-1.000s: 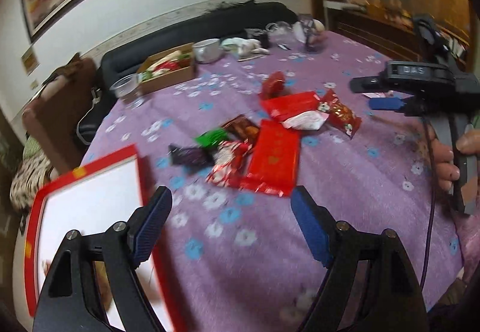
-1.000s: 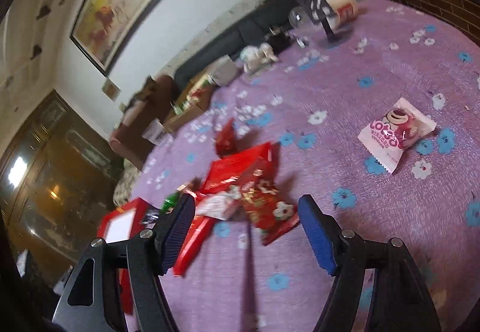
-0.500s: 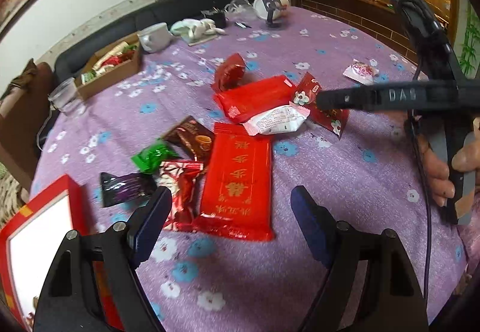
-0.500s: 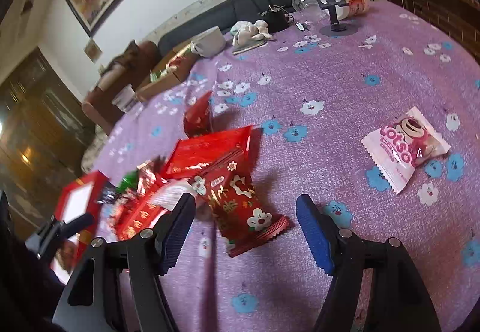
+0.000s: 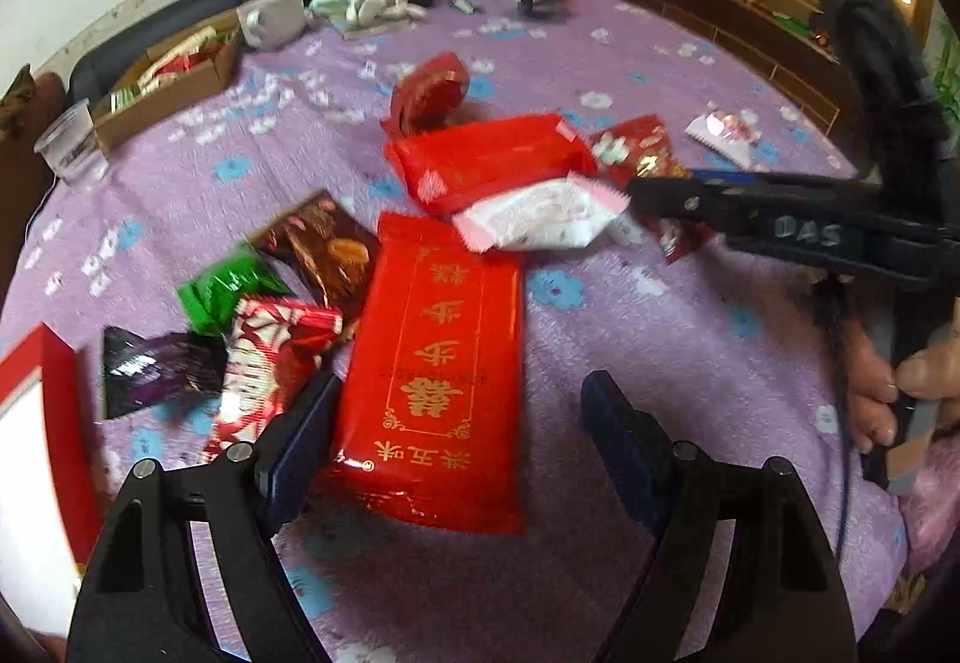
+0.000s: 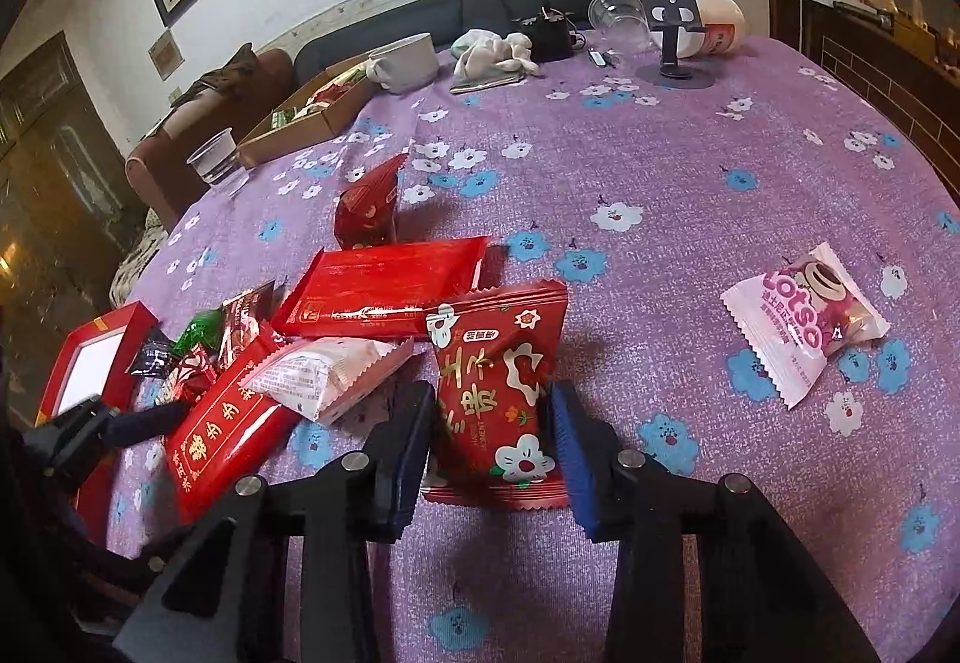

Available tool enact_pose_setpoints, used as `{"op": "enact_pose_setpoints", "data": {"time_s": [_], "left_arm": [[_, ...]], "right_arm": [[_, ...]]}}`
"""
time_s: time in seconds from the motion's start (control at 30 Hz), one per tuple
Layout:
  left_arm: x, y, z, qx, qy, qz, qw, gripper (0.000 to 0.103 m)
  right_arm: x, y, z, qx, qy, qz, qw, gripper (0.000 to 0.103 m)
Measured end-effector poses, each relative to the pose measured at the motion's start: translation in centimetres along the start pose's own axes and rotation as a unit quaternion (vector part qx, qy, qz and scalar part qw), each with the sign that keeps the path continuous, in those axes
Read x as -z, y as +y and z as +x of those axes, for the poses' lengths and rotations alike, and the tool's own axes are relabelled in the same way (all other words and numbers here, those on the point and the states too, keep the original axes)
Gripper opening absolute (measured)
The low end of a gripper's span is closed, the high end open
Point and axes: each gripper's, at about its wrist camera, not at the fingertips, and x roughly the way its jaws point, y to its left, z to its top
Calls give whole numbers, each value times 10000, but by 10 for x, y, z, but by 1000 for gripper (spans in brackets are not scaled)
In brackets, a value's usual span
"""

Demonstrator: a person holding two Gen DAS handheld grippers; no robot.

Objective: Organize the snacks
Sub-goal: 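Grasp the long red packet with gold characters using the left tool, then grasp the red flower-print packet with the right tool while the left tool lifts its packet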

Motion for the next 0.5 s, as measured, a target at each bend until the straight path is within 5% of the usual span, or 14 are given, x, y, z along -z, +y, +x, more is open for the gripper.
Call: {"op": "enact_pose_setpoints", "data": {"time_s": [0.23,0.33,0.37,0.5], "left_arm": [[-7,11,0,13,-57,-306,9995,81],[-5,7,1,-152,-85,-146,9997,65],[-5,6,-2,-48,-113,-123,9998,51],[-2,3,-4,-87,-139,-105,9998,49]], "right_arm": [[0,-1,0,-18,-2,22,10000,42],[0,-1,0,-23,-5,21,10000,42],[0,-1,0,-19,-2,21,10000,42],[0,0,-1,-8,-10,3,10000,42]]}}
